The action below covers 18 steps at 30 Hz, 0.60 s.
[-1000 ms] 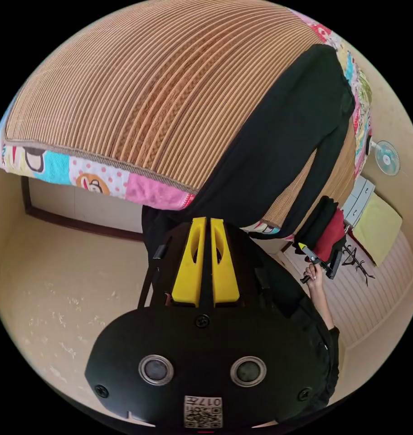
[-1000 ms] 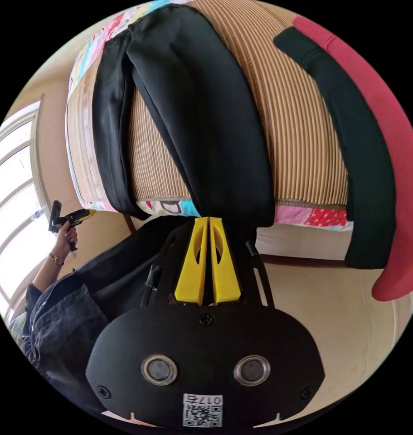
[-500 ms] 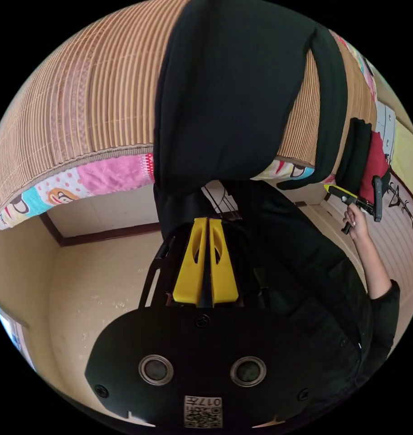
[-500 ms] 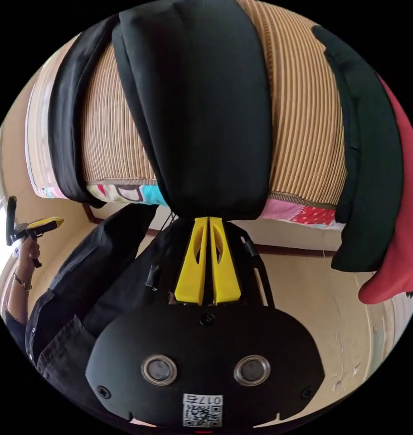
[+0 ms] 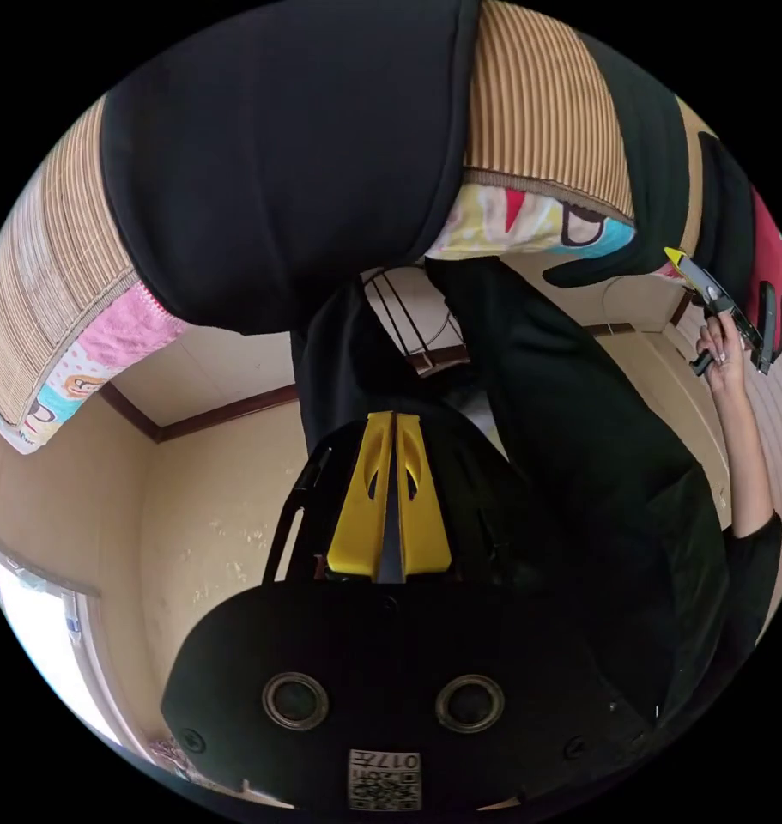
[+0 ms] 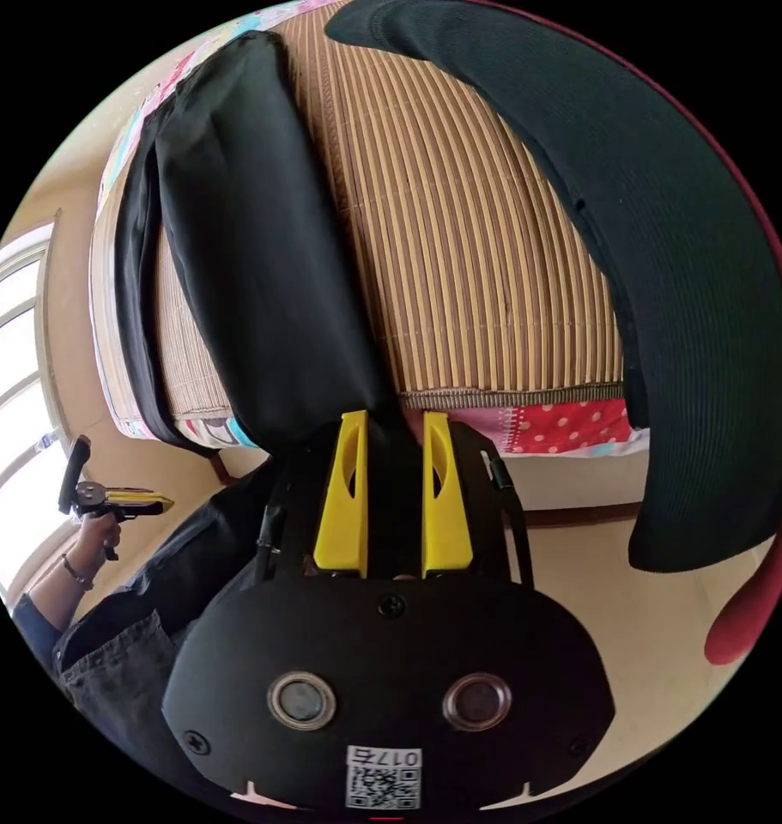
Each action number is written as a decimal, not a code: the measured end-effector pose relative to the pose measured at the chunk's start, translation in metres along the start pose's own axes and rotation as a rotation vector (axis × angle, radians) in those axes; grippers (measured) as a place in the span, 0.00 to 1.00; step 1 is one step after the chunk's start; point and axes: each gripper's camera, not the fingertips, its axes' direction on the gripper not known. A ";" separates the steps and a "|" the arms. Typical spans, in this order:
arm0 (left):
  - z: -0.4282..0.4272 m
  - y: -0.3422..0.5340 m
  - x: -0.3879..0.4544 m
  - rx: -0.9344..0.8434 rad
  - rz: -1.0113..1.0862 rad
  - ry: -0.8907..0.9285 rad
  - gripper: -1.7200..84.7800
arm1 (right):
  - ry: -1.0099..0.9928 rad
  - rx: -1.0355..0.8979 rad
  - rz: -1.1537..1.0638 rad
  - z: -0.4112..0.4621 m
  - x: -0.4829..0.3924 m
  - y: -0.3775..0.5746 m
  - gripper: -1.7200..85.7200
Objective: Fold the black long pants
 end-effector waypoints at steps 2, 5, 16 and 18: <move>-0.012 -0.003 0.003 0.014 0.015 0.003 0.01 | -0.053 0.032 -0.003 -0.011 0.029 0.024 0.11; -0.026 -0.010 0.011 0.024 0.039 0.009 0.02 | -0.183 0.048 -0.033 -0.021 0.064 0.055 0.08; -0.100 0.014 0.061 0.364 0.232 0.376 0.14 | -0.691 0.109 -0.382 -0.092 0.085 0.154 0.05; -0.110 0.023 0.061 0.408 0.209 0.424 0.18 | -0.696 0.095 -0.425 -0.098 0.075 0.159 0.05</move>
